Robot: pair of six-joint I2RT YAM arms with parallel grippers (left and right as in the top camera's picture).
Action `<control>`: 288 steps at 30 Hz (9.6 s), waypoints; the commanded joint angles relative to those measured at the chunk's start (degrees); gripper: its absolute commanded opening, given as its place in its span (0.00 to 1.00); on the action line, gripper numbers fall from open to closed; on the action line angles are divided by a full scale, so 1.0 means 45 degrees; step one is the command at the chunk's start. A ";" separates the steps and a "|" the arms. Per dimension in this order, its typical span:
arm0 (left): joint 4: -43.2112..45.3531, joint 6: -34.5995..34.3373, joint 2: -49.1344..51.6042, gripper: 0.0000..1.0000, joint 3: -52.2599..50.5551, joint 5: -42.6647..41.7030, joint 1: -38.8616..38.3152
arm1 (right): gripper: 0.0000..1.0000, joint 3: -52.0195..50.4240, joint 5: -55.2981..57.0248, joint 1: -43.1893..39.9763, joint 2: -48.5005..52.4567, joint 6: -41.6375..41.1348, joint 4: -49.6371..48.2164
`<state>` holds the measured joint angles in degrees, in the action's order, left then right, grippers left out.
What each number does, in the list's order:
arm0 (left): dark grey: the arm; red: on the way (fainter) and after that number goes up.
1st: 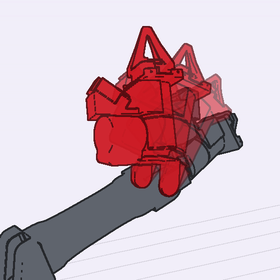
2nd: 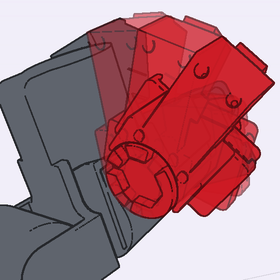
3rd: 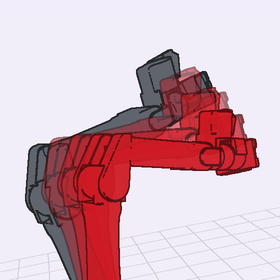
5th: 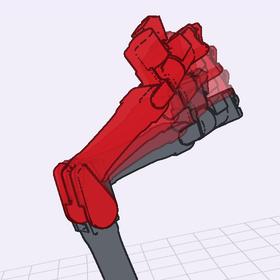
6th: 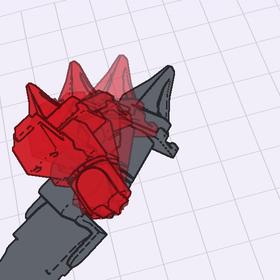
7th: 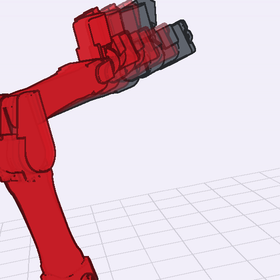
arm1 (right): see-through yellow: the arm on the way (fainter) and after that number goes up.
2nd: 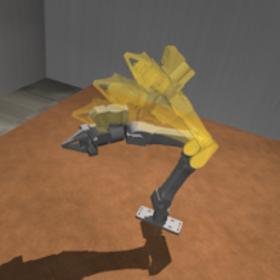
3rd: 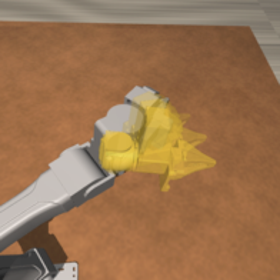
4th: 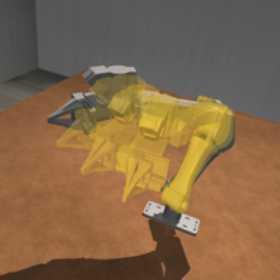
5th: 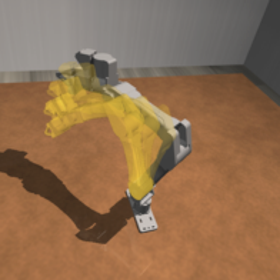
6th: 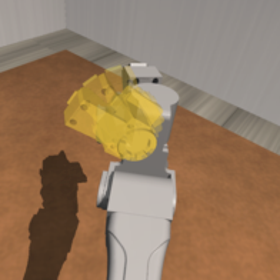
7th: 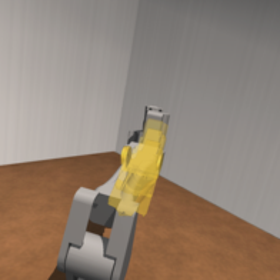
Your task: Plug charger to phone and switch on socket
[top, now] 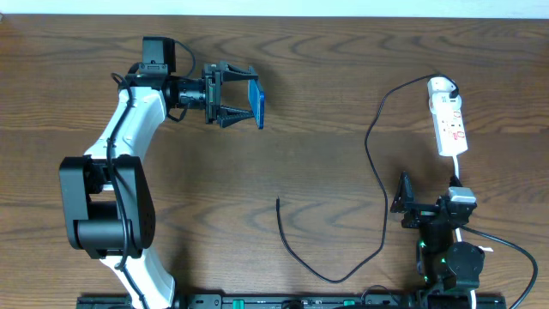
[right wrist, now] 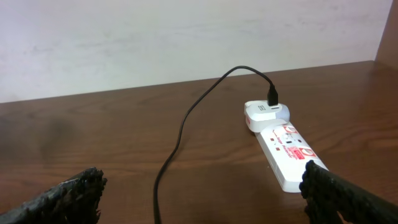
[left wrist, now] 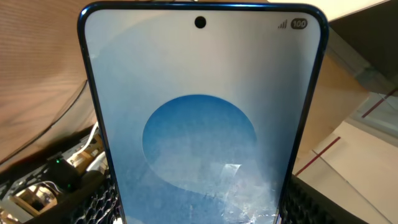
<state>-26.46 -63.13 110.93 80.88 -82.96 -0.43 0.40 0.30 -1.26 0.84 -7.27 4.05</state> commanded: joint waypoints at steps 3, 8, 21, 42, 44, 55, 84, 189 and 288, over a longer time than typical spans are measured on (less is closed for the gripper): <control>0.0097 -0.0287 -0.0340 0.08 0.0282 -0.1064 0.0053 | 0.99 -0.0019 0.0146 0.0131 -0.0044 -0.0189 0.0053; 0.0102 -0.0291 -0.0340 0.08 0.0282 -0.1088 0.0053 | 0.99 -0.0019 0.0146 0.0131 -0.0044 -0.0189 0.0053; 0.0777 -0.1778 -0.0340 0.08 0.0282 -0.1035 0.0053 | 0.99 -0.0019 0.0146 0.0131 -0.0044 -0.0185 0.0053; 0.2103 -0.3803 -0.0340 0.08 0.0282 -0.0986 0.0053 | 0.99 -0.0019 0.0146 0.0131 -0.0044 -0.0189 0.0053; 0.2103 -0.3803 -0.0340 0.07 0.0282 -0.0986 0.0053 | 0.99 -0.0019 0.0141 0.0136 -0.0044 -0.0189 0.0053; 0.2103 -0.3803 -0.0340 0.07 0.0282 -0.0986 0.0053 | 0.99 -0.0019 0.0141 0.0131 -0.0044 -0.0189 0.0053; 0.2103 -0.3653 -0.0340 0.08 0.0282 -0.0709 0.0053 | 0.99 -0.0019 0.0146 0.0131 -0.0044 -0.0189 0.0053; 0.4585 -0.0199 -0.0340 0.07 -0.0117 0.6591 -0.0699 | 0.99 -0.0019 0.0146 0.0131 -0.0044 -0.0189 0.0053; 0.5294 -0.2249 -0.0340 0.07 -0.0117 0.7271 -0.1564 | 0.99 1.1749 -0.4609 0.4964 1.8661 -0.3007 -0.3235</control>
<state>-3.79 -71.42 110.93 80.27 -50.39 -6.81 52.14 -24.18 20.86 83.96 -15.51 -9.28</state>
